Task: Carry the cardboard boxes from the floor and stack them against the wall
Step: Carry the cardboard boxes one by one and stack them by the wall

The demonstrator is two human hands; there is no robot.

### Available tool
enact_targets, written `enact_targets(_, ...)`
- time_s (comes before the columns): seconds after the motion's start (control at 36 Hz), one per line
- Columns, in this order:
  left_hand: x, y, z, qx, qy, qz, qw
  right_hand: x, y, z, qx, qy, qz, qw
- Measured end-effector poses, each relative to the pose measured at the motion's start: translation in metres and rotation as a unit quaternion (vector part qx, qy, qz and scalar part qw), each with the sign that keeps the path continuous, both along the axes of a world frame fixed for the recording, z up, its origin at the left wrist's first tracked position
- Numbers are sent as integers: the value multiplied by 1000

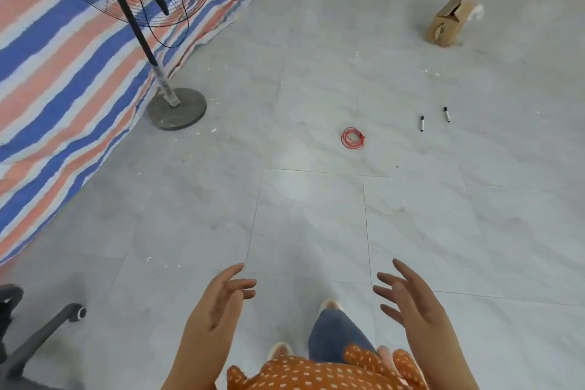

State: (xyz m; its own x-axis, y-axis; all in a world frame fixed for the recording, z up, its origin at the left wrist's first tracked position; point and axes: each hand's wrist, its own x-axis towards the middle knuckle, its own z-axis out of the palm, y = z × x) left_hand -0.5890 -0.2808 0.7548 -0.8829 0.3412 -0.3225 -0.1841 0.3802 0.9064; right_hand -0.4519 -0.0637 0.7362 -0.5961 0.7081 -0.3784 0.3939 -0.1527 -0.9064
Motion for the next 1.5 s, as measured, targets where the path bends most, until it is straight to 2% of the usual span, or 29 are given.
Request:
enact_targets(0.25,-136,94,-24,-4,8,47,999,-130,104,-19,4,-1,-10,1000)
enact_targets(0.44,-245,211,-8,31,32,62,997,-248,227,6,25,39,-13,999)
enact_targets(0.67,-345,301,-14,43,-19,42,998,-345,308,-1,7,0,14,1000)
enact_targets(0.83,-445,351,-26,25,-43,24,998,-430,365,-15,6,-15,-8,1000)
enact_targets(1.06,-635,438,-13,12,29,-2,999,-606,429,-21,5,24,-48,999)
enact_targets(1.17,-717,478,4,17,29,-19,999,-684,459,-9,4,36,-64,997)
enact_targets(1.5,-865,607,-9,-22,-4,-97,995,-807,567,-17,-10,-12,-125,992)
